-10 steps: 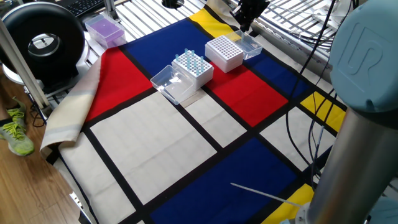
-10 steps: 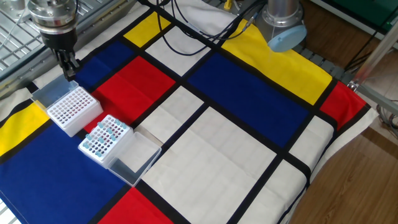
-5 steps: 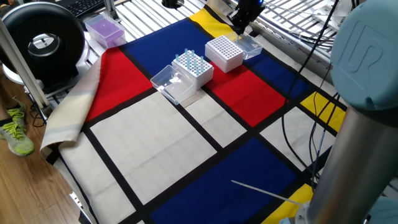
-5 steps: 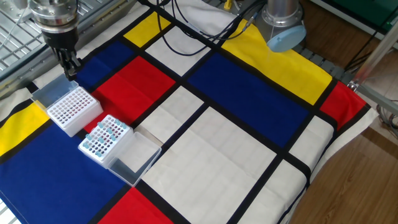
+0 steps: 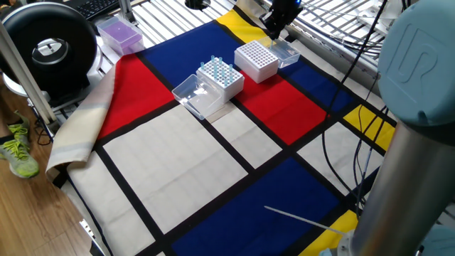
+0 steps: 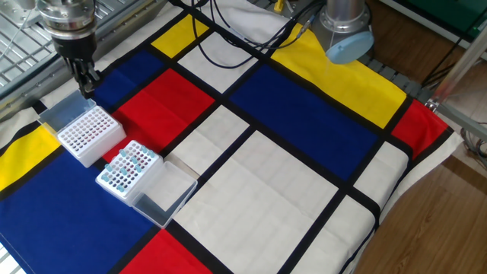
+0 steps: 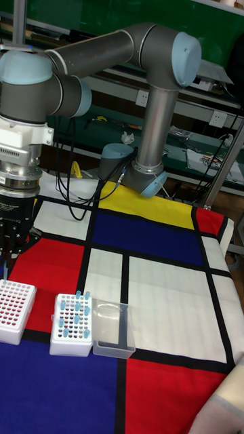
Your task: Transfer all medium pipette tips from one holder to another
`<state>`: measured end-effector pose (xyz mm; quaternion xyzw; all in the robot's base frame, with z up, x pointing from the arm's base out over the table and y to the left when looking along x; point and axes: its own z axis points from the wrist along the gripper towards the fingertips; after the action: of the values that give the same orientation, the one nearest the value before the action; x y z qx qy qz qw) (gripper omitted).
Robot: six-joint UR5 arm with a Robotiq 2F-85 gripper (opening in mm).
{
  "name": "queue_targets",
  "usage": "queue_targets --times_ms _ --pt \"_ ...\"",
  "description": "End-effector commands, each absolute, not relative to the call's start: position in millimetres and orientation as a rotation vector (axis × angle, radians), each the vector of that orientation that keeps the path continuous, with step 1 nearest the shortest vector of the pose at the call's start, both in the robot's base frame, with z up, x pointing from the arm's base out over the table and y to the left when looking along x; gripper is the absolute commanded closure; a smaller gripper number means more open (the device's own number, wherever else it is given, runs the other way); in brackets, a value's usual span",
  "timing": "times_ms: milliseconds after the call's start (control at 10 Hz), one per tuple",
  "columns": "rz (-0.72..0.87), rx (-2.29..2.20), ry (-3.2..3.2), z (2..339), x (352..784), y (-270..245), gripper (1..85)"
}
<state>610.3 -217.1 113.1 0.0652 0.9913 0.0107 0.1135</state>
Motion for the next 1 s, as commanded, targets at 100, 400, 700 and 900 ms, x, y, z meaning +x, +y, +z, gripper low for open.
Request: queue_targets --times_ms 100,400,700,900 --pt "0.068 0.184 2.893 110.7 614.6 -217.6 84.0" --pt "0.076 0.16 2.89 107.9 618.4 -220.2 84.0" --pt "0.086 0.125 2.936 103.9 609.2 -219.5 84.0" --pt "0.085 0.117 2.94 102.8 608.1 -219.7 83.7"
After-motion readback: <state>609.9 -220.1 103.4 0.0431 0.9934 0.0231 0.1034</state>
